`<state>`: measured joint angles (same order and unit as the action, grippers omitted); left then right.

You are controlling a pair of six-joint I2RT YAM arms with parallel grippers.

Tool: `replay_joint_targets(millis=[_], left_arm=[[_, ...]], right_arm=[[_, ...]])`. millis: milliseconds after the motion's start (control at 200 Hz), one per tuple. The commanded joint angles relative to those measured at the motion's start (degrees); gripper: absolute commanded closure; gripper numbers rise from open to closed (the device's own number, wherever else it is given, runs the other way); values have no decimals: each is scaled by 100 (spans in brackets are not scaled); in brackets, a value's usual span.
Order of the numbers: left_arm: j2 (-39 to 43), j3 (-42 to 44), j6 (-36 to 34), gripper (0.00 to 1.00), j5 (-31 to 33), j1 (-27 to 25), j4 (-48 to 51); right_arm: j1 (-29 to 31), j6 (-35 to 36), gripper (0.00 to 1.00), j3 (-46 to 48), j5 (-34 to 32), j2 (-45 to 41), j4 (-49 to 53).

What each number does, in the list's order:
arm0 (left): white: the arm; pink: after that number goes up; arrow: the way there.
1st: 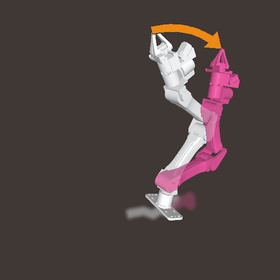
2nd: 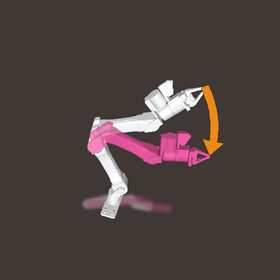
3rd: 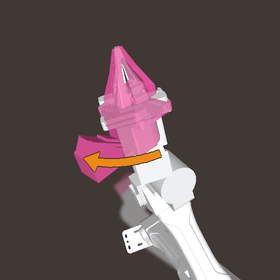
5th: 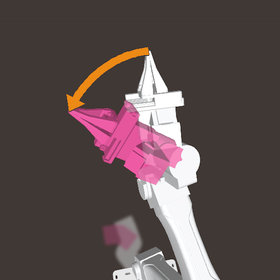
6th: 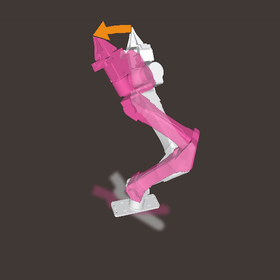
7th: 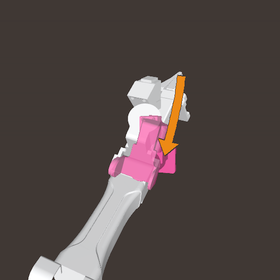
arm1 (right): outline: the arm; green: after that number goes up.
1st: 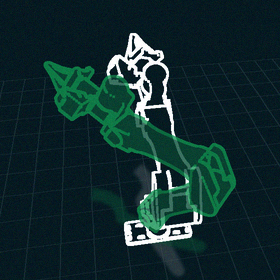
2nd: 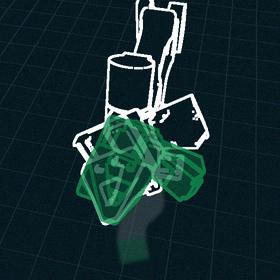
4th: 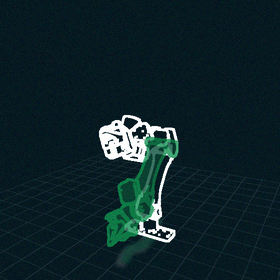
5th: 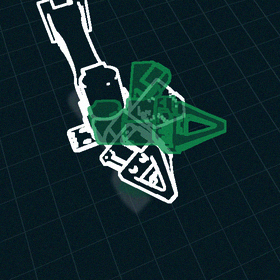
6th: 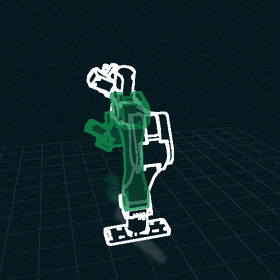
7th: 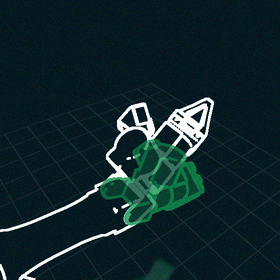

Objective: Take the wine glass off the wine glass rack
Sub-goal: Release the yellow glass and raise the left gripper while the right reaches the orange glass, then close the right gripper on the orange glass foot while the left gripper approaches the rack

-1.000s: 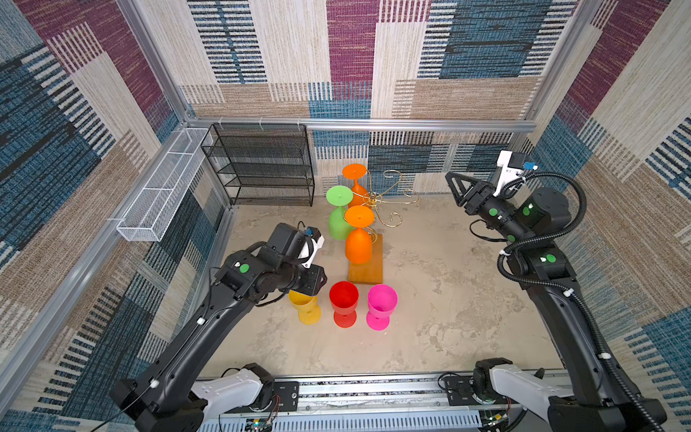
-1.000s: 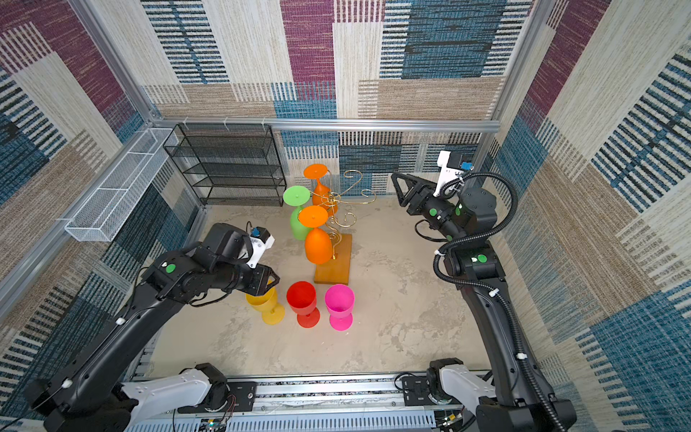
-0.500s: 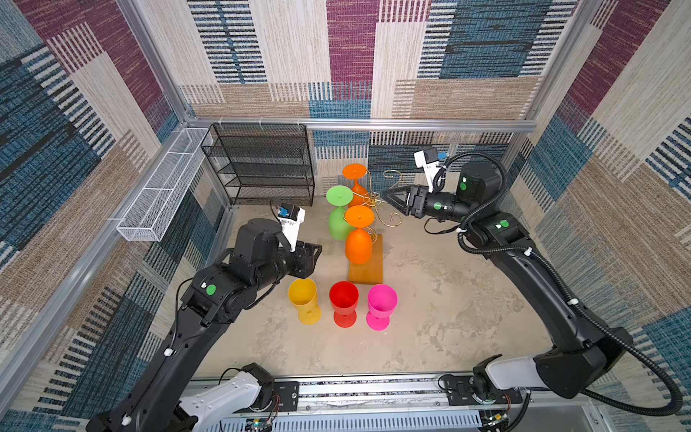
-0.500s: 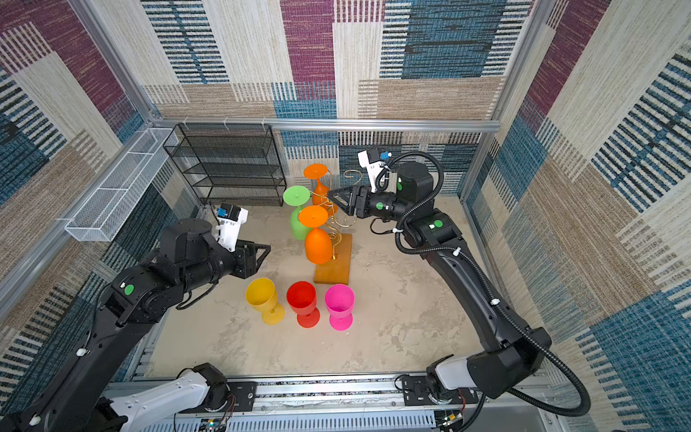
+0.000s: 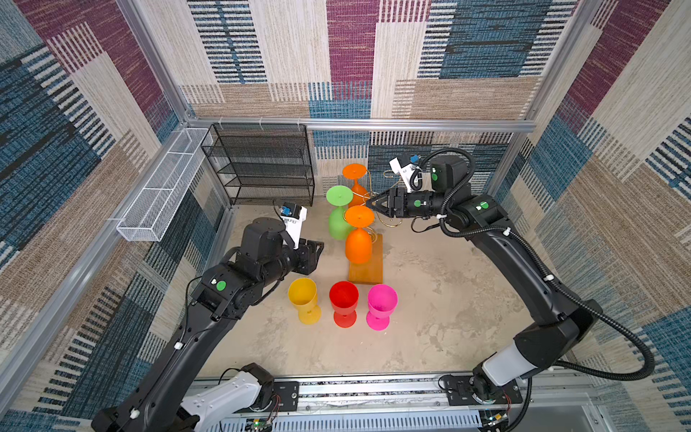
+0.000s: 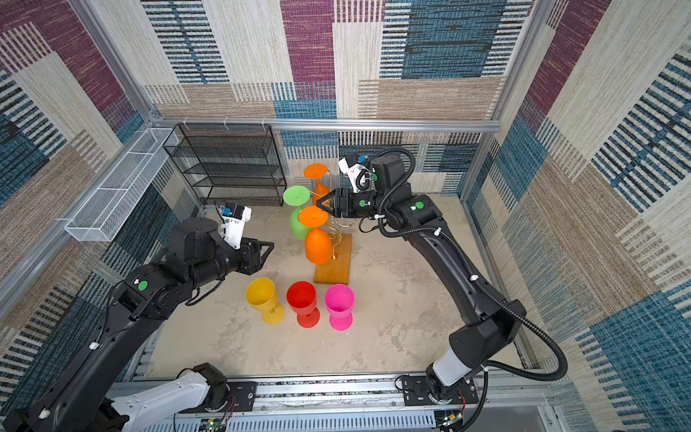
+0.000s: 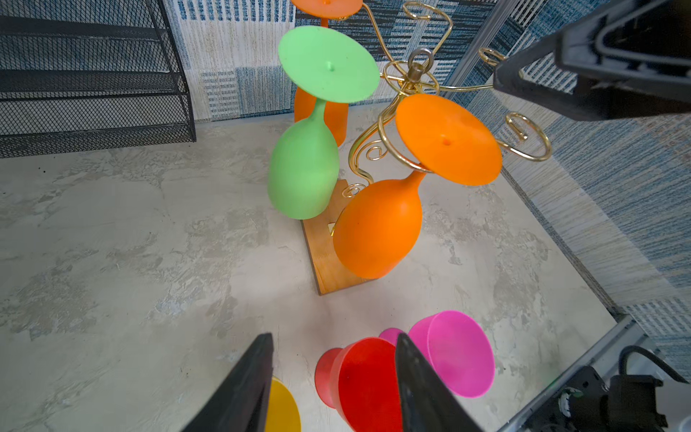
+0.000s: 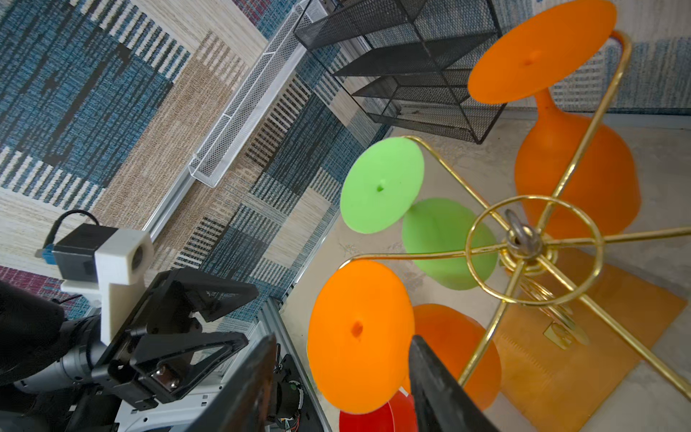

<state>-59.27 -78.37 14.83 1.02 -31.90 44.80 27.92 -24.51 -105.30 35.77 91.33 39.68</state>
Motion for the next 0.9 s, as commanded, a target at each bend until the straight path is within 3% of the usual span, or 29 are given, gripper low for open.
replay_joint_targets(millis=[0, 501, 896], left_arm=[[79, 129, -50, 45, -102, 29, -267], [240, 455, -121, 45, -143, 162, -391], [183, 479, -104, 45, -286, 244, -477]], right_arm=[[11, 240, 42, -286, -136, 200, 624], [11, 272, 42, -1107, 282, 862, 1402], [11, 225, 56, -922, 474, 661, 1323]])
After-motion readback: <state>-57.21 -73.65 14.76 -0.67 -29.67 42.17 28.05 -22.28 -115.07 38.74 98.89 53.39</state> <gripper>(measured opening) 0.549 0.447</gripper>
